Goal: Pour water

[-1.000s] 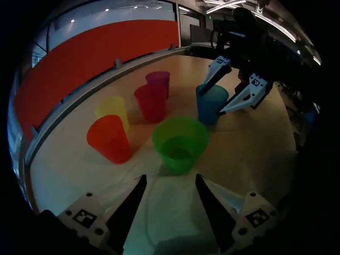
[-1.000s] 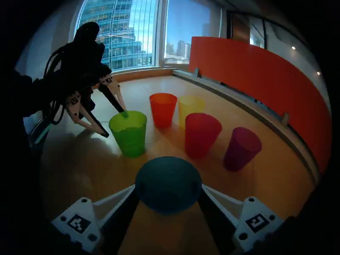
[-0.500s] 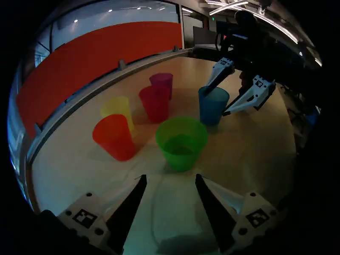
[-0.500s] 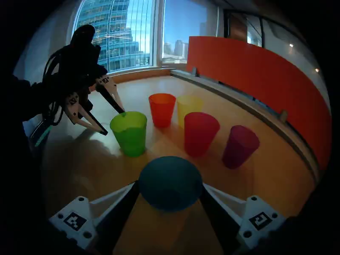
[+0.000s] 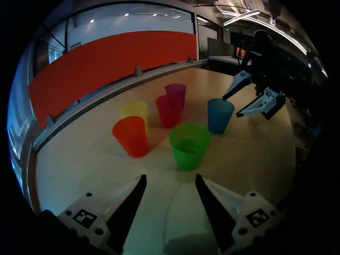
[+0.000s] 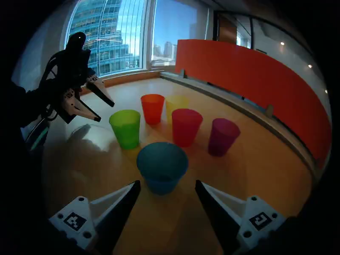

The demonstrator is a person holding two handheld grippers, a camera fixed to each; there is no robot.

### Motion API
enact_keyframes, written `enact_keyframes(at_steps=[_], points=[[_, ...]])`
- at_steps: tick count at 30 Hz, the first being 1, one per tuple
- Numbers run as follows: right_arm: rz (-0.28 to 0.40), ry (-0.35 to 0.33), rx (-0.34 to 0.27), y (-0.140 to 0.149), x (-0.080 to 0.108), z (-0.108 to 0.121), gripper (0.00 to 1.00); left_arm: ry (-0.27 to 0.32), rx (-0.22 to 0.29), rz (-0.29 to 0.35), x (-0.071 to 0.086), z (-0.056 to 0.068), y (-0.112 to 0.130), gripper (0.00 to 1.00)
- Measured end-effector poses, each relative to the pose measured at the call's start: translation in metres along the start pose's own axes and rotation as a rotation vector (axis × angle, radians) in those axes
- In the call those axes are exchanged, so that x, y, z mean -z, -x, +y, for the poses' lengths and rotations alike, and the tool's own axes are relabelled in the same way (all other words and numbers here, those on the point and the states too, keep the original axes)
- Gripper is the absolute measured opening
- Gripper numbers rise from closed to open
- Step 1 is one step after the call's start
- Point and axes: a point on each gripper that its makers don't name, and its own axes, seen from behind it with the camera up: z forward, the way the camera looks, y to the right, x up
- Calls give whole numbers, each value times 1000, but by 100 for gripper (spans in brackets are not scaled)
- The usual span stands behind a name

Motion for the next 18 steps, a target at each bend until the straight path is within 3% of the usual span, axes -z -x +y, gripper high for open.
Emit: enact_keyframes(at_steps=[14, 18], points=[[94, 122, -61, -4, 50, 14, 100, -108, 76, 113, 27, -11, -13, 84], [131, 160, -88, -9, 61, 19, 100, -164, 90, 155, 32, -21, -22, 84]])
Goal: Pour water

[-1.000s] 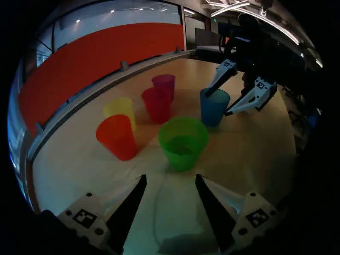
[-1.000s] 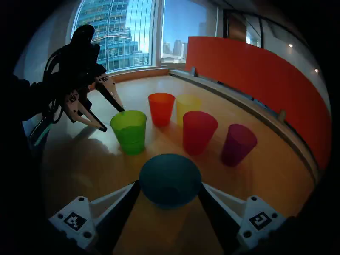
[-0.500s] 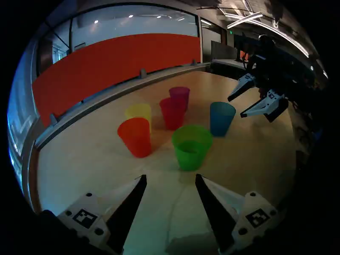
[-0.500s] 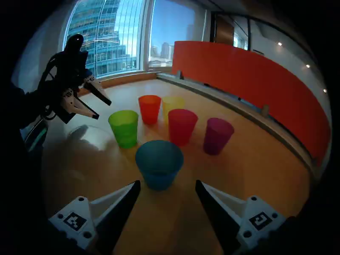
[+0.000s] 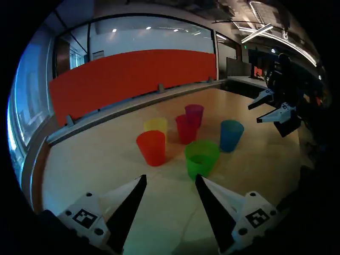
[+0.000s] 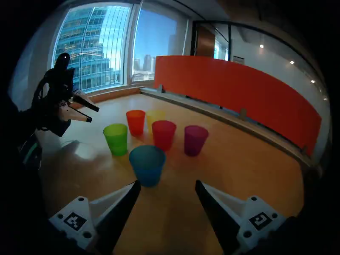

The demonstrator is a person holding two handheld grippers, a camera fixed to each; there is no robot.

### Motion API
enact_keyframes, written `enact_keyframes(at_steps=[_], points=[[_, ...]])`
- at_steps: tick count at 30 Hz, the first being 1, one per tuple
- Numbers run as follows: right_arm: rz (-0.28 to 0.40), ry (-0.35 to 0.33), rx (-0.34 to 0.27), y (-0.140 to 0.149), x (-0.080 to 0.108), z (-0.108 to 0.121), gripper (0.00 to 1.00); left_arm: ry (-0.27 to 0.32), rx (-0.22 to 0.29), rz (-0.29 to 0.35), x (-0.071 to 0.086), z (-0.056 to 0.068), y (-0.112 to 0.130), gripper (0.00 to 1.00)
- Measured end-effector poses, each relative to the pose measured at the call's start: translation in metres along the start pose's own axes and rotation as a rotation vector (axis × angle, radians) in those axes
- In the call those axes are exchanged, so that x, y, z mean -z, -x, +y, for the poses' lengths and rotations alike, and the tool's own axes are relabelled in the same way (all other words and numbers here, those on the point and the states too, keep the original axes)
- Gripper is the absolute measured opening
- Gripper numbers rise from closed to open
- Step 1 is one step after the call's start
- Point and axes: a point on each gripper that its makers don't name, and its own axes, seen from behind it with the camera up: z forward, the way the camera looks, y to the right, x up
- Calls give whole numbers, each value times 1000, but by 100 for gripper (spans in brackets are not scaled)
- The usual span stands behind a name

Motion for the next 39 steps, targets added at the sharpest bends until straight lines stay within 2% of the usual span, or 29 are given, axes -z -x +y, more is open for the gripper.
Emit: enact_keyframes(at_steps=[5, 9, 16, 21, 30, 39], points=[[45, 57, -35, -11, 8, 11, 100, -89, 22, 67, 5, -15, -9, 84], [89, 109, -48, -23, 13, 21, 100, -158, 20, 126, 13, -25, -22, 84], [180, 258, -68, -46, 24, 50, 100, -263, 22, 243, 29, -40, -51, 85], [239, 335, -63, -55, 31, 59, 100, -317, 46, 307, 39, -48, -59, 84], [309, 437, -73, -66, 39, 66, 100, -392, 96, 364, 53, -57, -63, 84], [398, 545, -125, -78, 50, 83, 100, -440, 139, 420, 61, -57, -72, 84]])
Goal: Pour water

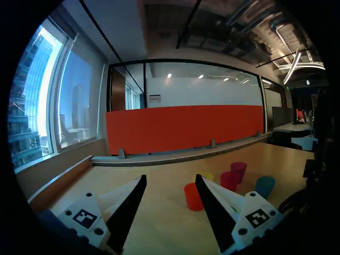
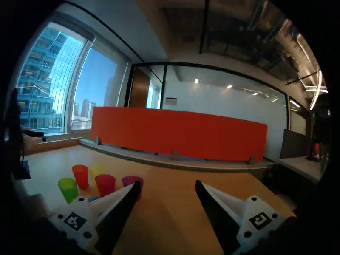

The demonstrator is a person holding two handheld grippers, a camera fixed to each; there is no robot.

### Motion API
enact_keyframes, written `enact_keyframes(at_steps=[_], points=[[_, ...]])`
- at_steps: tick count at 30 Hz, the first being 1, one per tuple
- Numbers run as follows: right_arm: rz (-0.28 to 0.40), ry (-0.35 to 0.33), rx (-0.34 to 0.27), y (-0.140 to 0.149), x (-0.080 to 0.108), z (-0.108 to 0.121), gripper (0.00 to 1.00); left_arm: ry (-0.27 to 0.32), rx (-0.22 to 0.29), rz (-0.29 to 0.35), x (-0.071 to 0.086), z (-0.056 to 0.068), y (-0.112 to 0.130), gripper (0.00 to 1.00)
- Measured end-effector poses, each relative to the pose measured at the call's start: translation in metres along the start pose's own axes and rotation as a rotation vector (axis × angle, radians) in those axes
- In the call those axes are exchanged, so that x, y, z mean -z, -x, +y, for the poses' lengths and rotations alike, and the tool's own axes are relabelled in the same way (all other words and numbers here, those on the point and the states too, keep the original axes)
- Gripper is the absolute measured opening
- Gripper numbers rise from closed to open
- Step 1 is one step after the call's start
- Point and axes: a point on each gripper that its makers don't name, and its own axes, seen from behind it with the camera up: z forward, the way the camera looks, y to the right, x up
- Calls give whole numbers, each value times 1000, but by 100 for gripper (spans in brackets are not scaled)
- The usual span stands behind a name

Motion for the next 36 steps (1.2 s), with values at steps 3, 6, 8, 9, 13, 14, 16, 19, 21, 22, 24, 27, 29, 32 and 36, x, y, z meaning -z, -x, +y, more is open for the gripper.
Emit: enact_keyframes(at_steps=[3, 6, 8, 9, 13, 14, 16, 19, 21, 22, 24, 27, 29, 32, 36], points=[[19, 26, -11, -3, 0, 4, 100, -11, 20, 13, 1, 0, -3, 84], [36, 41, -15, -8, 1, 6, 100, -24, 37, 19, 1, -1, -3, 85], [44, 53, -12, -10, 2, 9, 100, -31, 41, 18, 0, -1, -2, 85], [48, 59, -11, -12, 2, 10, 100, -35, 42, 18, 0, -1, -1, 85], [54, 79, -10, -14, 2, 13, 100, -55, 36, 29, -1, -3, -1, 85], [55, 82, -10, -14, 2, 13, 100, -63, 35, 30, -1, -4, 0, 85], [56, 83, -12, -15, 3, 13, 100, -75, 39, 31, -1, -7, 2, 85], [58, 85, -17, -16, 4, 14, 100, -89, 52, 32, -2, -10, 6, 85], [58, 91, -21, -18, 5, 15, 100, -98, 62, 33, -3, -12, 7, 85], [61, 96, -23, -19, 5, 17, 100, -101, 63, 35, -3, -12, 8, 85], [67, 106, -28, -21, 5, 20, 100, -109, 67, 38, -4, -13, 11, 85], [77, 114, -36, -24, 7, 22, 100, -117, 69, 37, -5, -14, 17, 85], [79, 114, -46, -25, 8, 22, 100, -120, 69, 38, -5, -15, 19, 84], [79, 106, -63, -24, 9, 22, 100, -127, 69, 45, -5, -16, 22, 84], [79, 113, -81, -22, 10, 25, 100, -135, 78, 54, -4, -17, 27, 85]])
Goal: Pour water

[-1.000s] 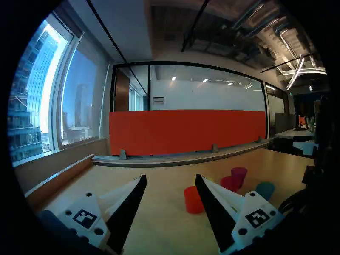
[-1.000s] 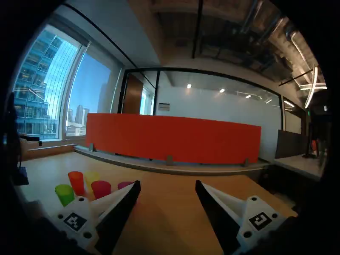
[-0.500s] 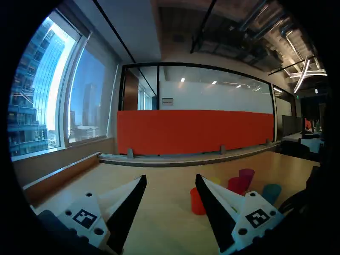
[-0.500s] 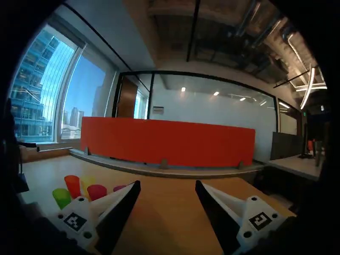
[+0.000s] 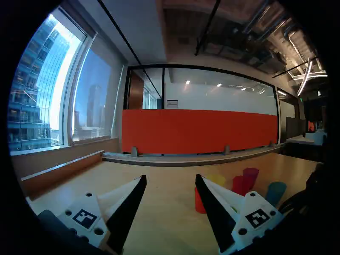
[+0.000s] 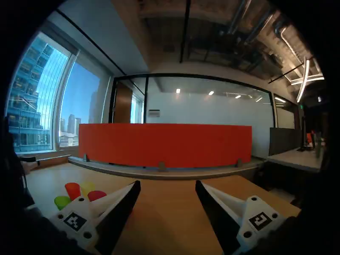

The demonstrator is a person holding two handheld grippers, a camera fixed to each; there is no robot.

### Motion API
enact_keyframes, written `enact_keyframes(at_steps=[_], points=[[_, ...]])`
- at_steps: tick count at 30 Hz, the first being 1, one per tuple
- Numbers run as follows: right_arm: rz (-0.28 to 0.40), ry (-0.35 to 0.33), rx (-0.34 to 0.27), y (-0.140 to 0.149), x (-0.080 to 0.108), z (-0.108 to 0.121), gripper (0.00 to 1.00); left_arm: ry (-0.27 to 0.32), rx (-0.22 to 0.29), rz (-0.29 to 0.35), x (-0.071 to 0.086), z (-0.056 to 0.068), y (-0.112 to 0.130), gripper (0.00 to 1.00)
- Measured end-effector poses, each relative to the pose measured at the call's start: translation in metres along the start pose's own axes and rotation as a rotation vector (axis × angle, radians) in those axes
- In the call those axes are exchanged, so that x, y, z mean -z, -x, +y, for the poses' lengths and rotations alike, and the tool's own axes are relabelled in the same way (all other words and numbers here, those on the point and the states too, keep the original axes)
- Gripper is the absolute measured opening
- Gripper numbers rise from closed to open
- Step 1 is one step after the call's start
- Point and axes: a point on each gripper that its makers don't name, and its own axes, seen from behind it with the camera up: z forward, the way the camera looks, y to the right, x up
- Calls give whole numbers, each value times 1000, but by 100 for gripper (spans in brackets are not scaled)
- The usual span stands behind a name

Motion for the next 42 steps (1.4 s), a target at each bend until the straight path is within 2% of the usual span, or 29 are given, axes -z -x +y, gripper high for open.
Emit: enact_keyframes(at_steps=[12, 30, 42], points=[[-17, 26, 8, 9, 1, 1, 100, 2, -15, -17, 1, 8, 25, 85], [-12, 36, -2, 7, 5, 6, 100, 0, -6, -22, -1, 5, 41, 85], [-12, 34, -7, 8, 7, 8, 100, 11, -21, -32, -2, 9, 45, 85]])
